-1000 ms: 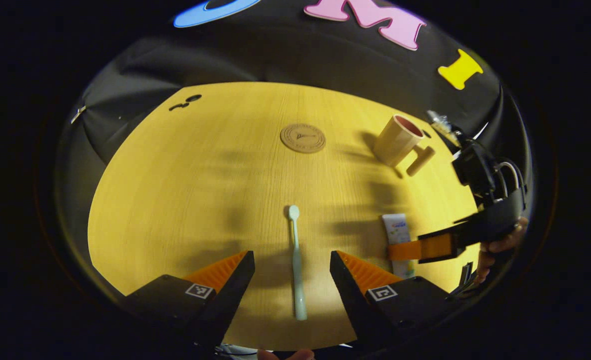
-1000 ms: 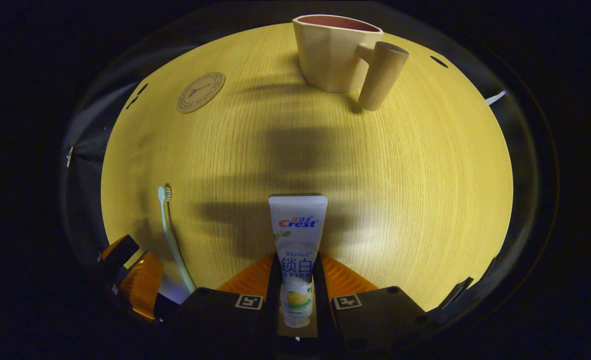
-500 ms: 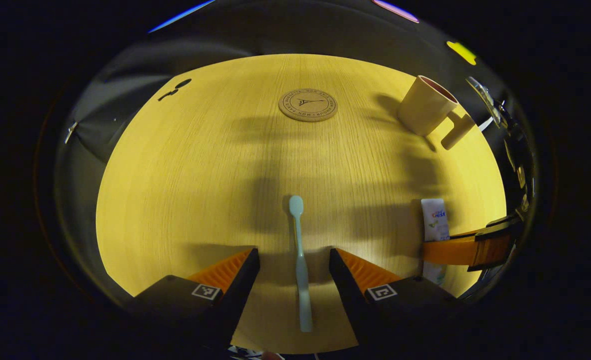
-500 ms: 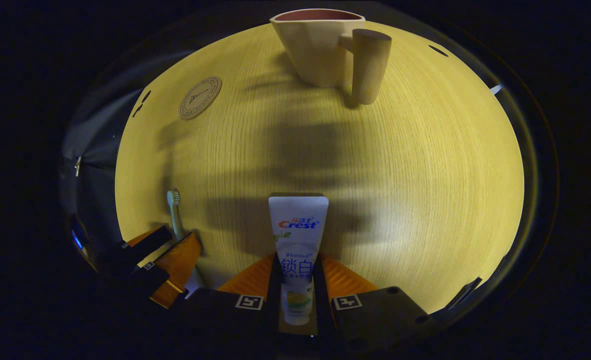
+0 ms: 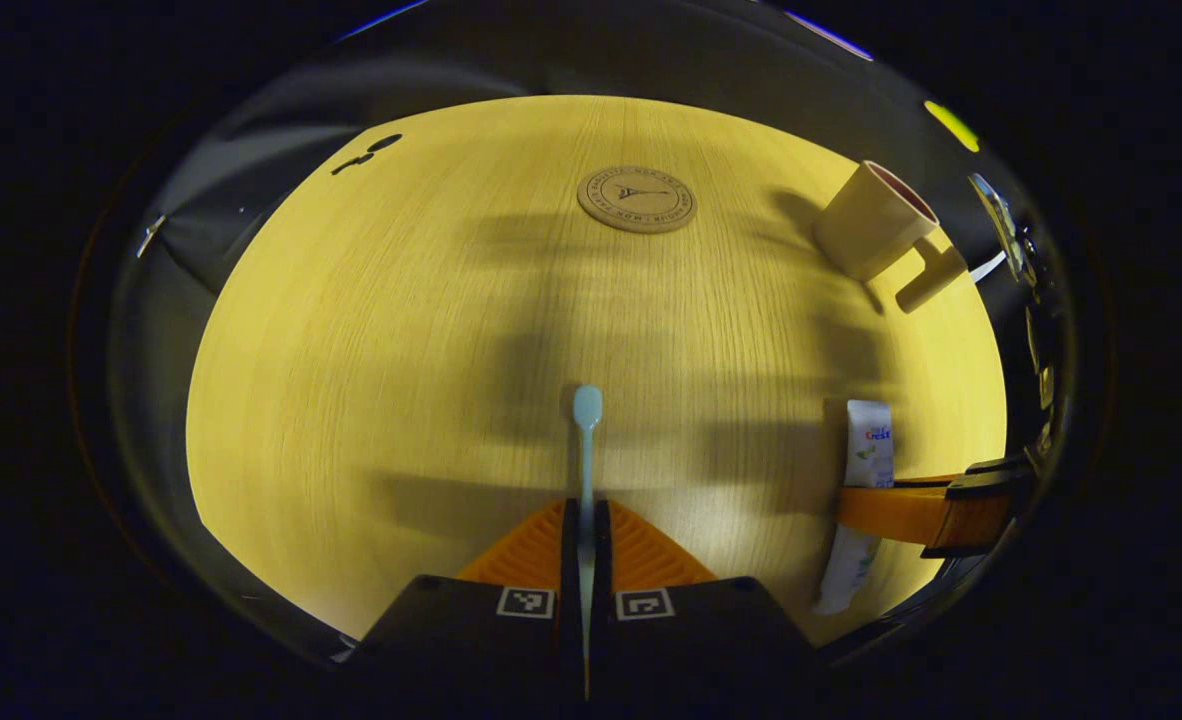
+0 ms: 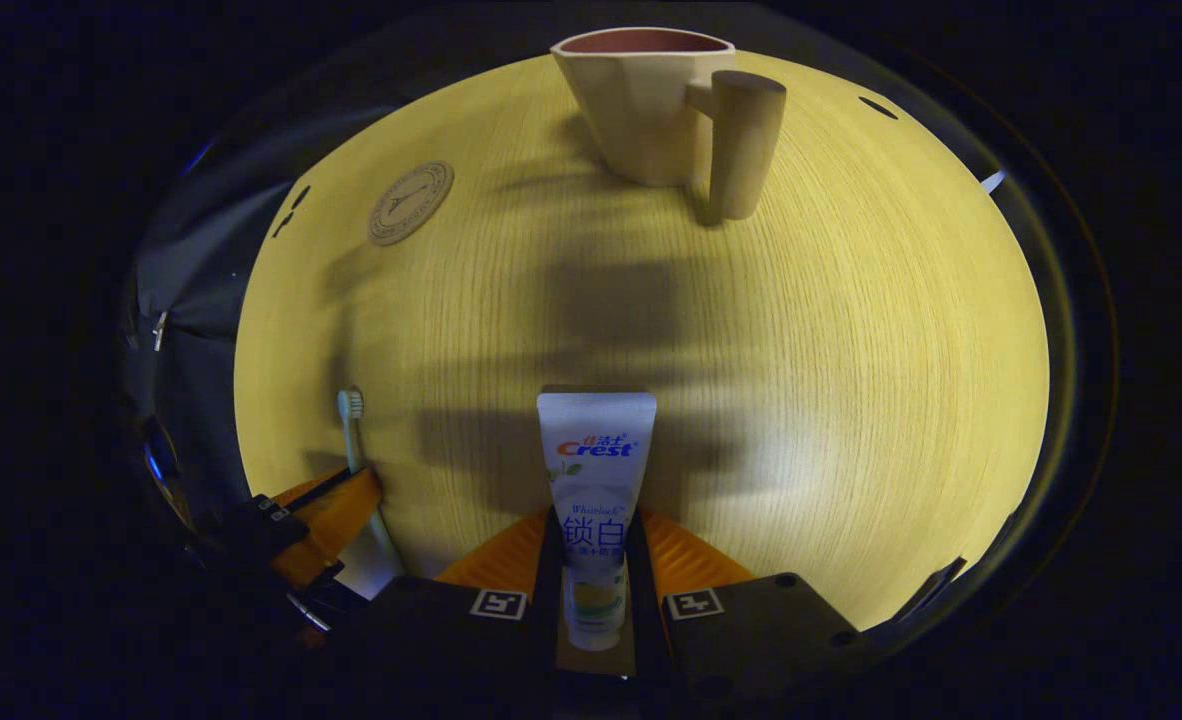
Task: Put the toothbrush and toothpaste on the desktop into the cup, then pick up the cup and place it on the coaster on the desktop.
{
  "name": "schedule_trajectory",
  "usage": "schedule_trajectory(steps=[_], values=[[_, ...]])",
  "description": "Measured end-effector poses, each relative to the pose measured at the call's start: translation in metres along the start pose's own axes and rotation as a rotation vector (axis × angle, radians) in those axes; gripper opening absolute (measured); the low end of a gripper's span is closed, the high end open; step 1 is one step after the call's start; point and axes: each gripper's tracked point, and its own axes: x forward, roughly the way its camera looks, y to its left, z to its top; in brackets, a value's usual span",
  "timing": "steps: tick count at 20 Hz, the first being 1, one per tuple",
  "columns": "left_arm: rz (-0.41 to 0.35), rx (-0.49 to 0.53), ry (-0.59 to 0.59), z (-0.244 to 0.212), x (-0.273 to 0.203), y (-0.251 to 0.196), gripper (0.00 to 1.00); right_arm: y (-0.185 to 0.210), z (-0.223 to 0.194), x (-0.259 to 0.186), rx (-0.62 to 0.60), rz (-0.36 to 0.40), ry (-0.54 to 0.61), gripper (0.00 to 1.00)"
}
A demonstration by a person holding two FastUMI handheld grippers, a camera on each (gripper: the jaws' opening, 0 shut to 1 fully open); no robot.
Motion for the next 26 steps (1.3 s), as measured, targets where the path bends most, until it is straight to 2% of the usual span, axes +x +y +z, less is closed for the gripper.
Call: schedule_trajectory(steps=[2,3,7,8,9,11,12,15,20,22,26], values=[[-0.057,-0.043,-0.032,0.0,-0.004,-0.007,0.07,0.002,0.002,-0.002,0.005,0.033,-0.047,0.39],[-0.073,-0.052,-0.061,0.003,-0.008,-0.009,0.07,0.001,0.002,-0.003,0.008,0.05,-0.068,0.31],[-0.13,-0.062,-0.174,0.014,-0.033,-0.021,0.06,0.003,0.008,-0.011,0.03,0.138,-0.198,0.29],[-0.15,-0.064,-0.209,0.018,-0.039,-0.026,0.07,0.003,0.01,-0.015,0.027,0.16,-0.238,0.23],[-0.17,-0.063,-0.245,0.023,-0.047,-0.032,0.06,0.002,0.012,-0.017,0.021,0.177,-0.279,0.29],[-0.208,-0.053,-0.318,0.031,-0.061,-0.043,0.07,0.002,0.018,-0.027,0.004,0.21,-0.378,0.28],[-0.226,-0.046,-0.359,0.036,-0.068,-0.048,0.06,0.0,0.019,-0.034,-0.002,0.231,-0.424,0.22],[-0.266,-0.022,-0.45,0.048,-0.082,-0.063,0.07,-0.008,0.019,-0.048,-0.044,0.277,-0.534,0.22],[-0.37,-0.069,-0.57,0.081,-0.118,-0.094,0.06,-0.016,0.042,-0.116,-0.035,0.32,-0.72,0.22],[-0.426,-0.085,-0.647,0.11,-0.144,-0.113,0.06,-0.032,0.064,-0.162,-0.011,0.357,-0.811,0.22],[-0.528,-0.132,-0.769,0.174,-0.166,-0.154,0.06,-0.06,0.091,-0.21,0.022,0.411,-0.98,0.22]])
